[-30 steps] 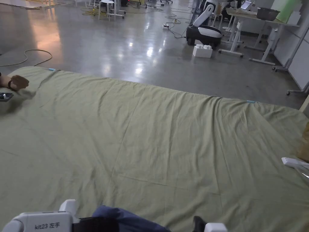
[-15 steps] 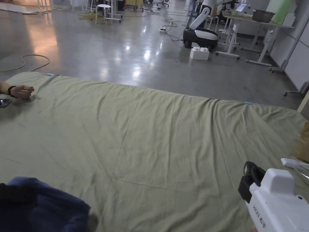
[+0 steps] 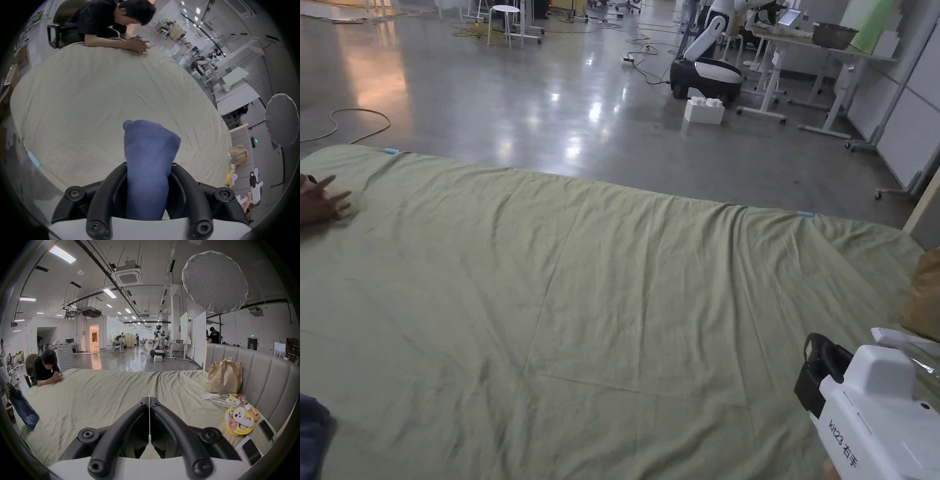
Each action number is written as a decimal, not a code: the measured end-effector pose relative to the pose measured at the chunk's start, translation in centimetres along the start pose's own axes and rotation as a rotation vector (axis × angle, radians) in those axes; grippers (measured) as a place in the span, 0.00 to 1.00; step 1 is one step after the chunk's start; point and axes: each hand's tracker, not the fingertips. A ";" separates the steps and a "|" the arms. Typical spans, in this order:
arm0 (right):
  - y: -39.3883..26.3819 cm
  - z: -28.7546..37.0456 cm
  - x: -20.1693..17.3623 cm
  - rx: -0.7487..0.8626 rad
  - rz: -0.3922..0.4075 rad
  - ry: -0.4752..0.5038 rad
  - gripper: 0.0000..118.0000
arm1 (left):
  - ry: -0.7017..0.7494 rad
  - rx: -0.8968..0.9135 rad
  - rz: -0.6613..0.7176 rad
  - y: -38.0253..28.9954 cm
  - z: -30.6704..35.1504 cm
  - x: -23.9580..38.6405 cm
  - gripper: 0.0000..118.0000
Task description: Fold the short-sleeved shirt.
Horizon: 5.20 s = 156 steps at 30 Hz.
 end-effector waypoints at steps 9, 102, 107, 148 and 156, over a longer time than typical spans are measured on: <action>-1.4 -0.7 -0.3 -0.063 -0.004 0.019 0.01 | 0.150 -0.003 -0.032 -3.5 0.4 2.3 0.45; -3.2 0.7 -2.1 0.037 -0.048 -0.063 0.91 | 0.051 0.889 -0.648 -31.3 -9.3 37.2 0.77; -2.1 0.4 -1.3 0.095 -0.084 0.068 0.98 | 0.080 0.905 -0.644 -30.7 -9.1 37.2 0.82; -0.1 -2.2 -2.4 -0.238 -0.284 -0.092 1.00 | 0.062 0.887 -0.654 -29.7 -9.0 37.1 0.94; -0.3 -2.5 -2.5 -0.281 -0.275 -0.086 1.00 | 0.075 0.876 -0.651 -29.5 -9.2 37.2 0.95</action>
